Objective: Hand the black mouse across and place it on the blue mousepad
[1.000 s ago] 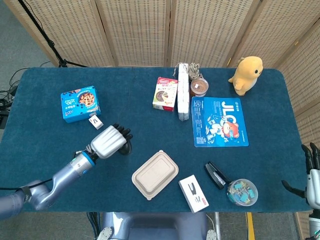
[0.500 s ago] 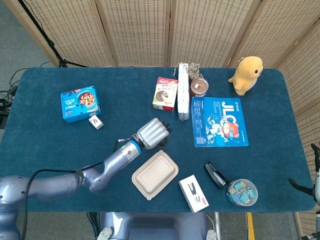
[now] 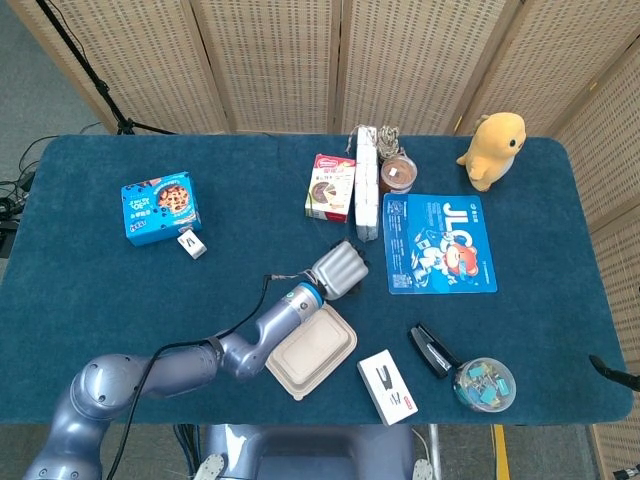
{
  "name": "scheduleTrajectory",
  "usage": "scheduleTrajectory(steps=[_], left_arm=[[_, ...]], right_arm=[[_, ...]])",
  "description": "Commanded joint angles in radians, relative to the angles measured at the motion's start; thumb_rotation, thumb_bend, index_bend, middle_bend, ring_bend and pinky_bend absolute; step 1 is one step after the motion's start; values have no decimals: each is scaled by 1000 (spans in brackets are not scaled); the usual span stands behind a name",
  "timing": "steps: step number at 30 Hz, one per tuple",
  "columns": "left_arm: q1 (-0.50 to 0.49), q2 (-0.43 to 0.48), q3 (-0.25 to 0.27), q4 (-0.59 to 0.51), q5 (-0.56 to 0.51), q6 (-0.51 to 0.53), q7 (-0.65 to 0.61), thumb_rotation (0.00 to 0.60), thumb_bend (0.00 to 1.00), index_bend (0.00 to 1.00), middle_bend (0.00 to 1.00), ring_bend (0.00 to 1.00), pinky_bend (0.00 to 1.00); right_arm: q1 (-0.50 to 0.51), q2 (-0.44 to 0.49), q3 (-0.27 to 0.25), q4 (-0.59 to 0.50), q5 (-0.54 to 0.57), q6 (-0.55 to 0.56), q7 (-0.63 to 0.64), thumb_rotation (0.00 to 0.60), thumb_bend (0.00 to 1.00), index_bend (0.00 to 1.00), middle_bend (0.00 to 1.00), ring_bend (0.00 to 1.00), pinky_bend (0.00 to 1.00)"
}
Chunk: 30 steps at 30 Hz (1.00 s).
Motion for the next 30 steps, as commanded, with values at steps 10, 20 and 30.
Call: scheduleTrajectory(steps=[10, 20, 30], left_arm=[[-18, -38, 18, 60, 57, 10, -120, 600, 210, 0, 0, 0, 269], [101, 225, 27, -325, 42, 130, -155, 600, 127, 0, 0, 0, 126], [343, 575, 112, -693, 88, 330, -298, 600, 119, 0, 0, 0, 0]], right_arm=[[-4, 6, 1, -4, 2, 8, 9, 600, 0, 0, 0, 0, 0], [-2, 1, -9, -17, -11, 9, -12, 600, 0, 0, 0, 0, 0], [20, -33, -21, -18, -14, -6, -87, 600, 0, 0, 0, 0, 0]])
